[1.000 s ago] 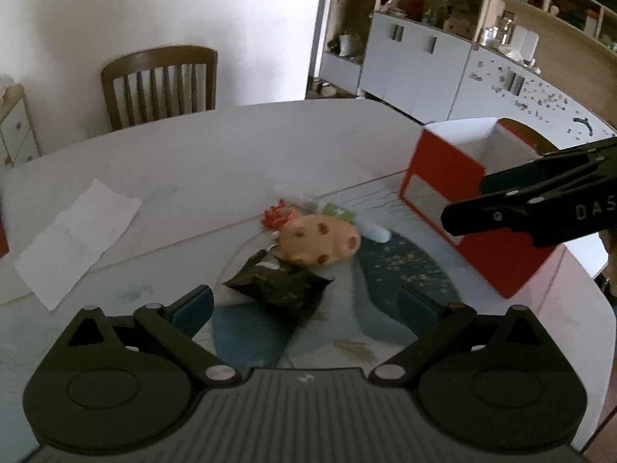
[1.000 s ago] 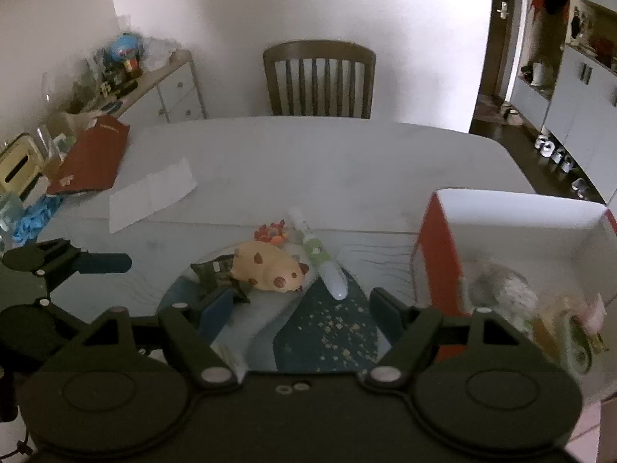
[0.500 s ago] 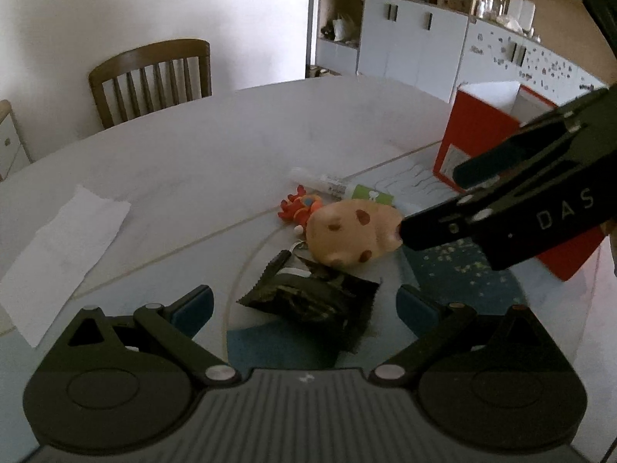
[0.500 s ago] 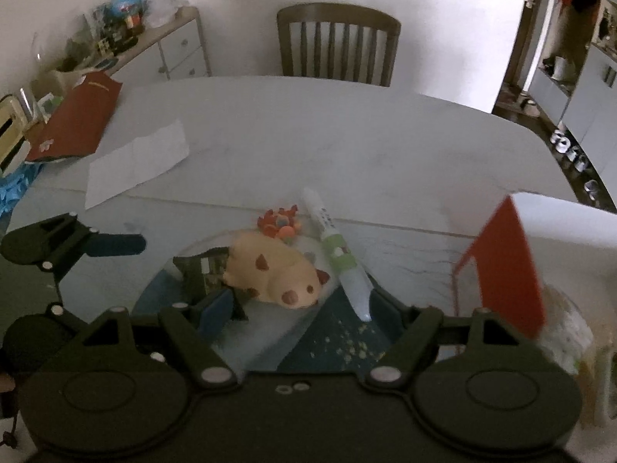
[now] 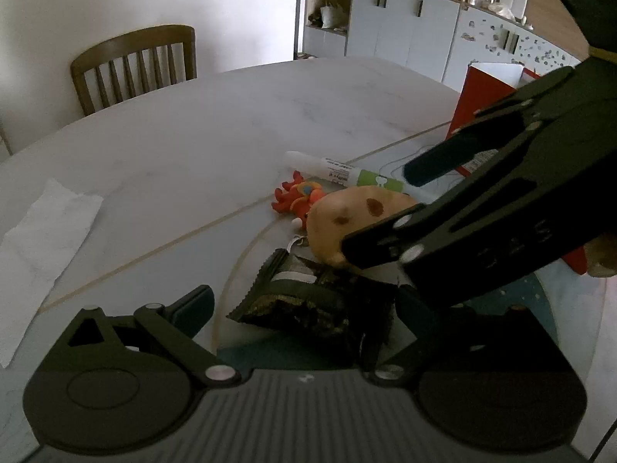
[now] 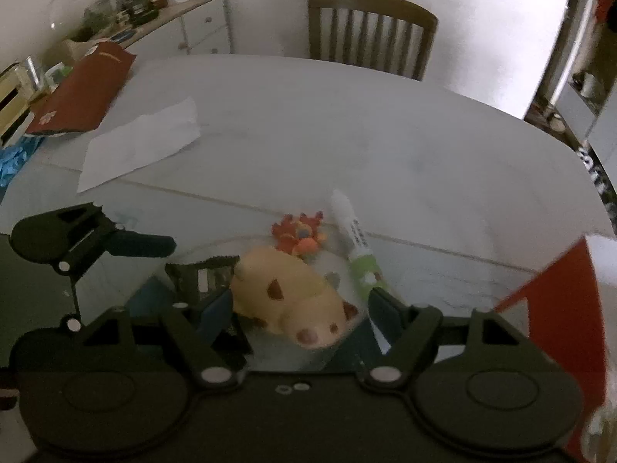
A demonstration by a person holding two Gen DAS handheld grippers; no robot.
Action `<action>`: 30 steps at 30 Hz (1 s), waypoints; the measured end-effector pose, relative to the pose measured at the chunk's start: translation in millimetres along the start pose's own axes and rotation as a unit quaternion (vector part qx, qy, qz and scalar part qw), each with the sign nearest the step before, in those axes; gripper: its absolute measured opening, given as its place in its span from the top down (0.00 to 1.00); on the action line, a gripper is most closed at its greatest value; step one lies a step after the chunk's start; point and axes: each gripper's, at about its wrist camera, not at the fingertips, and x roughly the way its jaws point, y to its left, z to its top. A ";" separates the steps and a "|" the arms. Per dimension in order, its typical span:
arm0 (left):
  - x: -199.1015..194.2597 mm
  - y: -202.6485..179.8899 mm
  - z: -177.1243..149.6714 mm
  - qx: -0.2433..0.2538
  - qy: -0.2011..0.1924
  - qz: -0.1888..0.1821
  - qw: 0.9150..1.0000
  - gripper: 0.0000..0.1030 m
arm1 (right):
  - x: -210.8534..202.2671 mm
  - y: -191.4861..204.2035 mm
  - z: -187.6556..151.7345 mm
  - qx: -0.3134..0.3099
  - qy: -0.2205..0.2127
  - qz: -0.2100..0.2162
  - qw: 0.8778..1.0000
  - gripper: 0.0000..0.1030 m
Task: Organize objects
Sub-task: 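Grasp the tan pig plush with the right tool while the left tool reaches the black packet, then carry the pig plush and black packet over the red shoebox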
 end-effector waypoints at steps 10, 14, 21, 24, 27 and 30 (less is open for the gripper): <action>2.9 -2.5 0.5 0.003 0.000 0.002 1.000 0.17 | 10.2 0.7 0.8 0.015 0.008 0.027 1.000 0.37; -0.5 -7.0 -2.4 0.014 0.002 0.012 1.000 0.24 | 7.5 1.3 -1.4 0.029 0.009 0.031 0.999 0.41; -10.0 -8.0 -6.1 0.000 0.003 0.015 1.000 0.35 | -2.7 -1.6 -8.1 0.062 0.011 0.032 0.998 0.53; -16.1 -9.3 -11.3 -0.009 0.005 0.013 1.000 0.36 | -10.4 -3.4 -14.2 0.079 0.013 0.036 0.996 0.55; -23.5 -13.3 -17.5 -0.019 0.009 0.012 1.000 0.37 | -18.4 -2.5 -22.5 0.088 0.014 0.034 0.995 0.56; -33.6 -18.0 -23.5 -0.032 0.010 0.011 0.999 0.37 | -28.4 -1.0 -31.0 0.095 0.011 0.035 0.995 0.56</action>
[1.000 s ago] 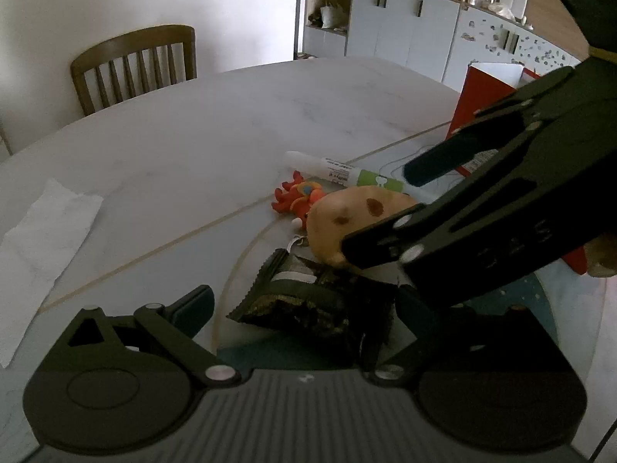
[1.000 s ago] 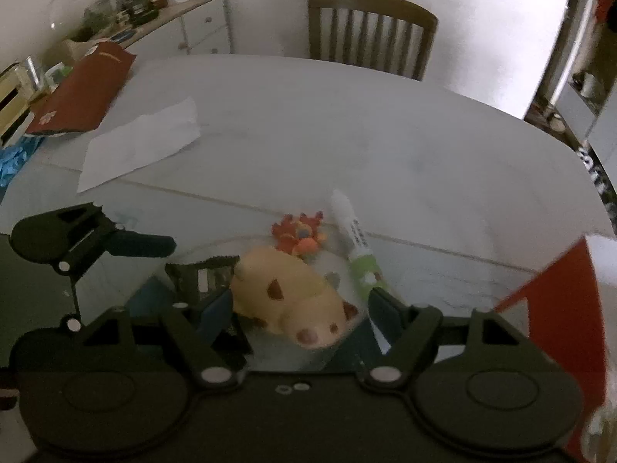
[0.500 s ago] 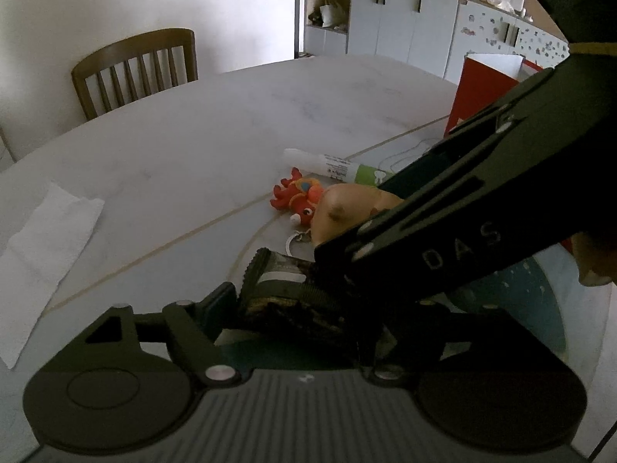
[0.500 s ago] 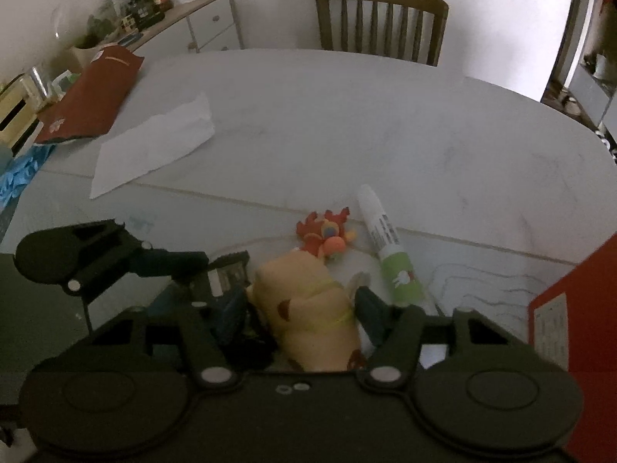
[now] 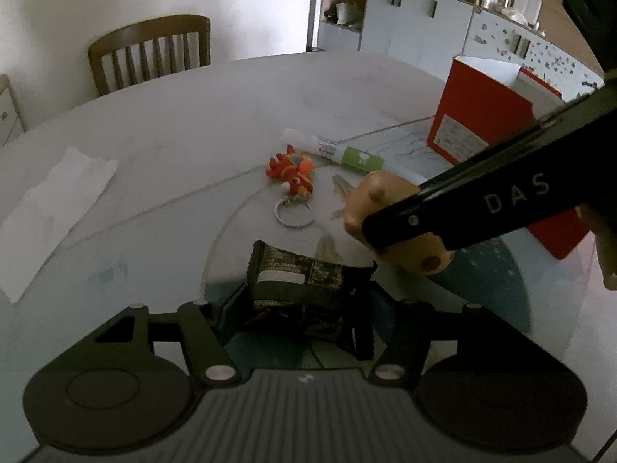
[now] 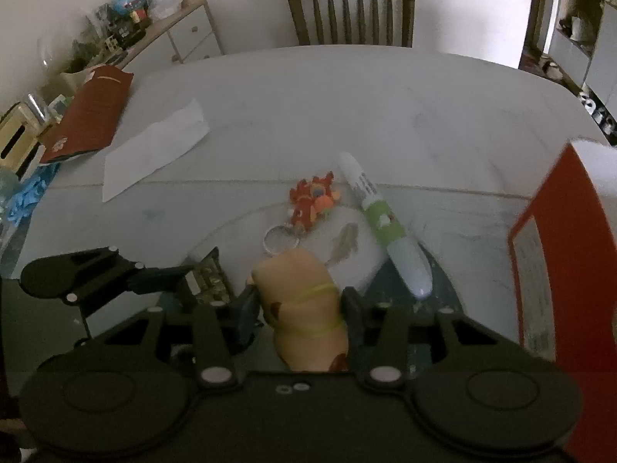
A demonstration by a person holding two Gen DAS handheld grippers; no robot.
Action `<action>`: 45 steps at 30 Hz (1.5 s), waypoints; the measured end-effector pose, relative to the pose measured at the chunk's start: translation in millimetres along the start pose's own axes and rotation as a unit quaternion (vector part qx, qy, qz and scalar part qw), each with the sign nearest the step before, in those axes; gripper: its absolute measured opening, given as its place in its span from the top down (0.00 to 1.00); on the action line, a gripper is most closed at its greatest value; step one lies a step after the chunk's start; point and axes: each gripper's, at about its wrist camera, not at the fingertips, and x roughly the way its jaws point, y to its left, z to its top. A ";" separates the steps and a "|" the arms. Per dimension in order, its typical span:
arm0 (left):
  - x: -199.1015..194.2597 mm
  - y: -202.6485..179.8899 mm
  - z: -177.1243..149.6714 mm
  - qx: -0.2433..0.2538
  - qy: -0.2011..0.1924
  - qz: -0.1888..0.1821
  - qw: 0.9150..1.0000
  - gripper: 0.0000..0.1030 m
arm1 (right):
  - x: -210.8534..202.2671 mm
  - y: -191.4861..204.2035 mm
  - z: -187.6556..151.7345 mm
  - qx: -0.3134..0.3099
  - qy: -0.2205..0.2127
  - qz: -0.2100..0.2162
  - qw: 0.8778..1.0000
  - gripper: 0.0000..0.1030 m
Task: Organize objects
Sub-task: 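Carry the pig plush and black packet over the red shoebox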
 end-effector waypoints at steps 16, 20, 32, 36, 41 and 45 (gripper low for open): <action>-67.4 -47.4 -5.9 -0.016 -0.019 -0.011 1.000 0.37 | -79.0 -6.2 -41.9 0.036 -0.033 0.007 0.999 0.56; -83.3 -66.3 -2.6 -0.007 -0.027 -0.012 1.000 0.37 | -100.9 -13.1 -53.9 0.046 -0.043 0.007 0.998 0.56; -108.8 -141.0 20.8 0.038 -0.058 -0.026 0.997 0.37 | -163.7 -57.4 -78.4 0.073 -0.087 0.001 0.994 0.56; -108.2 -165.6 30.9 0.048 -0.064 -0.030 0.996 0.37 | -177.1 -78.2 -83.0 0.082 -0.100 0.000 0.992 0.56; -102.6 -194.6 44.2 0.060 -0.070 -0.033 0.995 0.37 | -190.1 -104.7 -86.3 0.089 -0.112 -0.003 0.990 0.56; -94.5 -216.5 56.6 0.067 -0.075 -0.035 0.994 0.37 | -199.3 -127.1 -88.0 0.090 -0.118 -0.007 0.989 0.56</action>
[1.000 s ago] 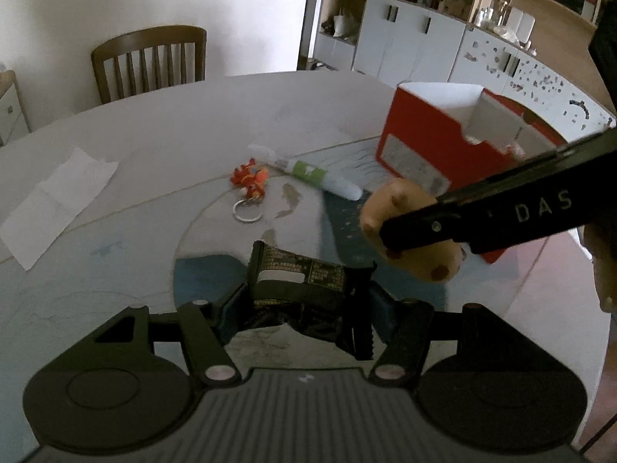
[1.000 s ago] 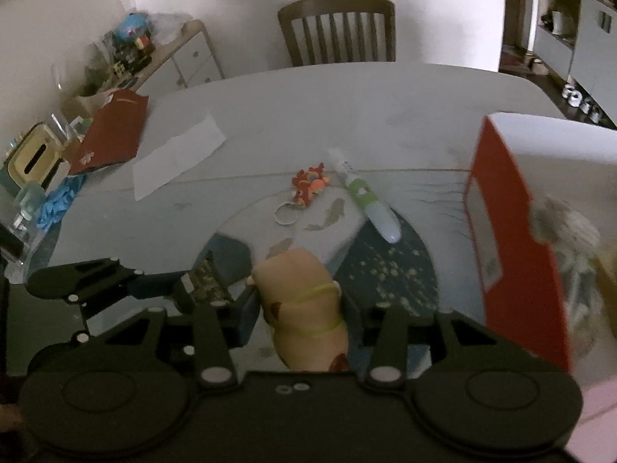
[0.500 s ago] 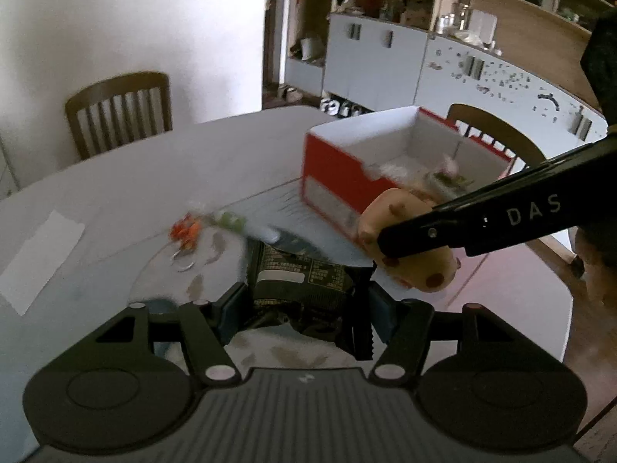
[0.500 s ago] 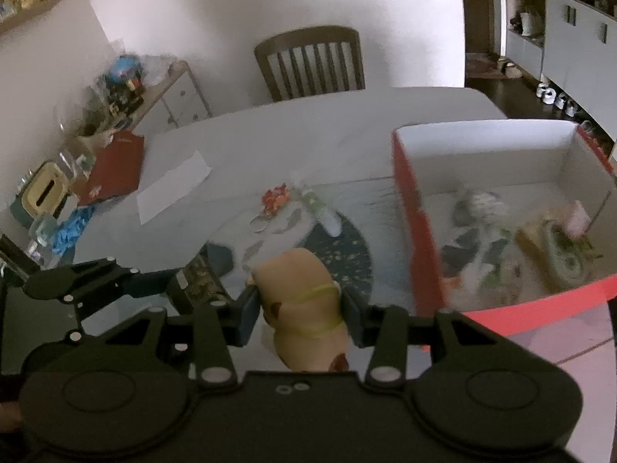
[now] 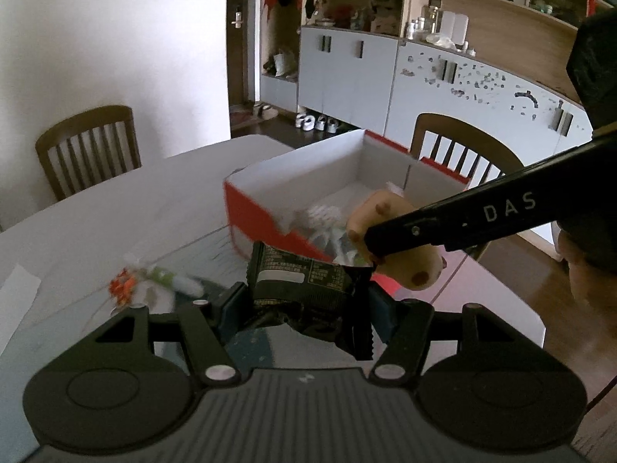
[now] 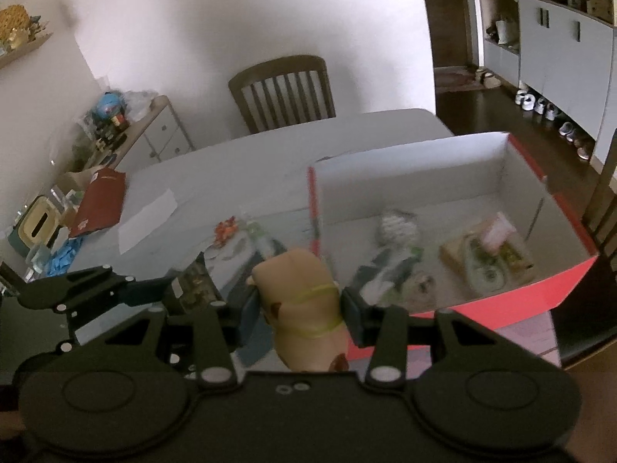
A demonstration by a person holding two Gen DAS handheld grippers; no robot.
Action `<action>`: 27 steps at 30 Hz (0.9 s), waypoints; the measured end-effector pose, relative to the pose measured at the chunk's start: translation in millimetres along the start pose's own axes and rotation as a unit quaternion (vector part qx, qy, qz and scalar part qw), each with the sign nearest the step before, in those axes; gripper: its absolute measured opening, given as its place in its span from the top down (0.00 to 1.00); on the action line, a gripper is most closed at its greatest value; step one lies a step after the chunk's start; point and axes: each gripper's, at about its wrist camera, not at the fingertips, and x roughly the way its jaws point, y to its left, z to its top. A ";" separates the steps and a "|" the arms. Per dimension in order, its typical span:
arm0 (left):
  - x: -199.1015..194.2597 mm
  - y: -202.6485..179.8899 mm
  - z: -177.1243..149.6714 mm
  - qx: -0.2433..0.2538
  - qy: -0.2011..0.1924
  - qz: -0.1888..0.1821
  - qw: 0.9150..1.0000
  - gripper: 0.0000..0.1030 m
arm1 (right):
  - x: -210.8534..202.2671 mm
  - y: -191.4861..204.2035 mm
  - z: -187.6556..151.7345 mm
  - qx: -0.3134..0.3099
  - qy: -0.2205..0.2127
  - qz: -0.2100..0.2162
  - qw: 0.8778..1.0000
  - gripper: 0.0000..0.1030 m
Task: Organize objects
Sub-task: 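Carry the pig plush and black packet over the red shoebox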
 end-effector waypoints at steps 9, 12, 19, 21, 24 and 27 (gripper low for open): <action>30.0 -36.5 27.8 0.009 -0.001 0.006 1.000 0.37 | -12.8 -51.3 9.2 0.007 -0.016 -0.004 1.000 0.56; 39.5 -46.7 35.3 0.016 0.000 0.008 1.000 0.37 | -12.6 -69.6 12.2 0.011 -0.017 -0.006 1.000 0.56; 68.4 -59.9 54.2 0.016 0.010 0.011 1.000 0.37 | -9.1 -102.4 23.3 0.013 -0.021 -0.010 1.000 0.56; 77.4 -60.2 59.4 0.012 0.014 0.010 1.000 0.37 | -5.7 -110.3 28.2 0.015 -0.021 -0.012 1.000 0.56; 92.0 -59.7 65.7 0.009 0.024 0.014 1.000 0.37 | 2.0 -119.0 35.8 0.014 -0.018 -0.015 1.000 0.56; 108.4 -58.2 69.2 0.000 0.040 0.014 0.999 0.37 | 13.0 -126.6 44.4 0.015 -0.014 -0.018 1.000 0.56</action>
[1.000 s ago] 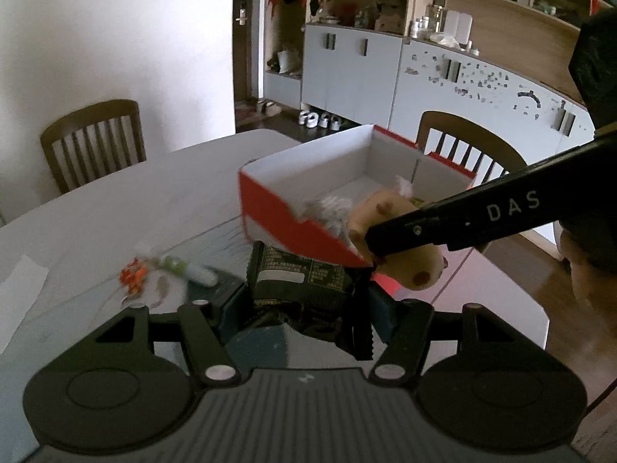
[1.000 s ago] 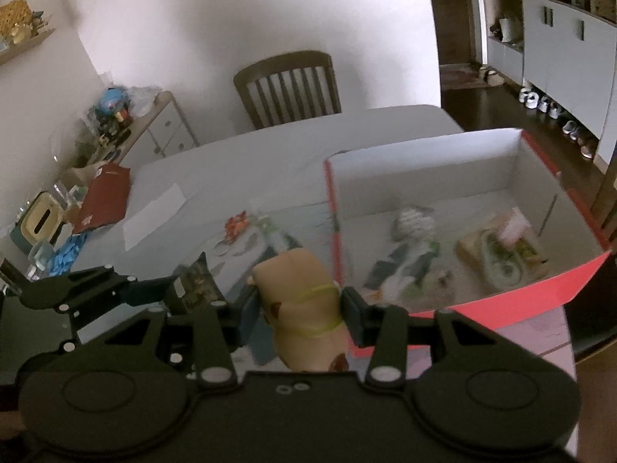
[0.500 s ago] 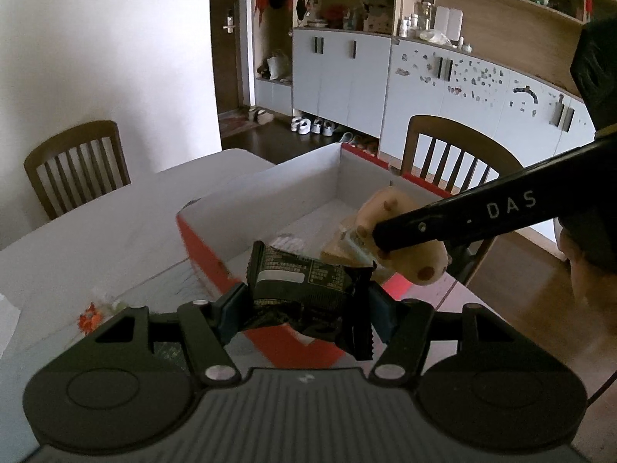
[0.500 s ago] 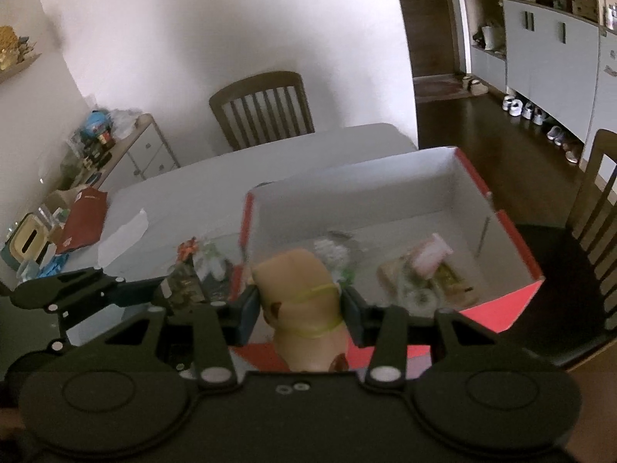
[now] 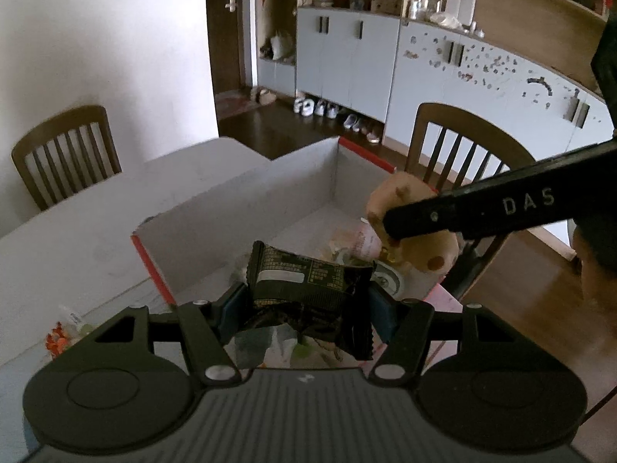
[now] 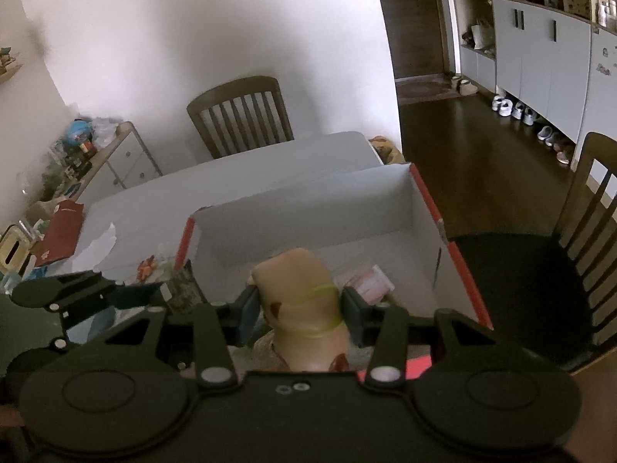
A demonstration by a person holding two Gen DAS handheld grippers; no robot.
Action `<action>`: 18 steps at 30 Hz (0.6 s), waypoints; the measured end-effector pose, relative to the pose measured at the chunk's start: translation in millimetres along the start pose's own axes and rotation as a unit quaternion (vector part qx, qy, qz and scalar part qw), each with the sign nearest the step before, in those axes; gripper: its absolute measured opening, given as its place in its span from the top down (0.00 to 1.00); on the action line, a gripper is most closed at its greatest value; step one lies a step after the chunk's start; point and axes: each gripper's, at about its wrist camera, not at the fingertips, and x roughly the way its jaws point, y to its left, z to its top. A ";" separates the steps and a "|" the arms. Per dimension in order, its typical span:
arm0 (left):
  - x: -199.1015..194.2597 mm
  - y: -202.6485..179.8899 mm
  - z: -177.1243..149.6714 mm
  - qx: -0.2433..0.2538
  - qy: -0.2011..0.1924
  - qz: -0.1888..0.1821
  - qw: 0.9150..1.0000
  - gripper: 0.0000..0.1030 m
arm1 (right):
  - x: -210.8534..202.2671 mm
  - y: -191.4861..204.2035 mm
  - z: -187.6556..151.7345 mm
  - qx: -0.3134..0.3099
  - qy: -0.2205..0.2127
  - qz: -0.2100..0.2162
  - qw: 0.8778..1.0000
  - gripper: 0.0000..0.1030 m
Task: Organize objects
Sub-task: 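Carry the pig plush and black packet over the red shoebox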
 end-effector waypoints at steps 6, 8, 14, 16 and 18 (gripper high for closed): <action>31.1 2.2 6.1 -0.015 0.035 0.005 0.999 0.37 | 28.5 -7.9 18.4 -0.001 0.012 -0.001 1.000 0.56; 40.3 3.2 6.9 -0.021 0.045 0.007 0.999 0.37 | 39.4 -7.5 23.5 -0.009 0.016 -0.001 1.000 0.56; 64.5 3.9 3.7 -0.010 0.075 0.027 0.997 0.37 | 72.2 -7.4 35.9 -0.030 0.032 -0.016 0.999 0.56; 70.1 3.5 4.8 -0.010 0.083 0.031 0.996 0.37 | 82.9 -8.1 38.0 -0.037 0.039 -0.018 0.998 0.56; 75.0 3.0 6.9 -0.015 0.091 0.034 0.995 0.37 | 93.5 -7.2 39.7 -0.045 0.048 -0.017 0.998 0.56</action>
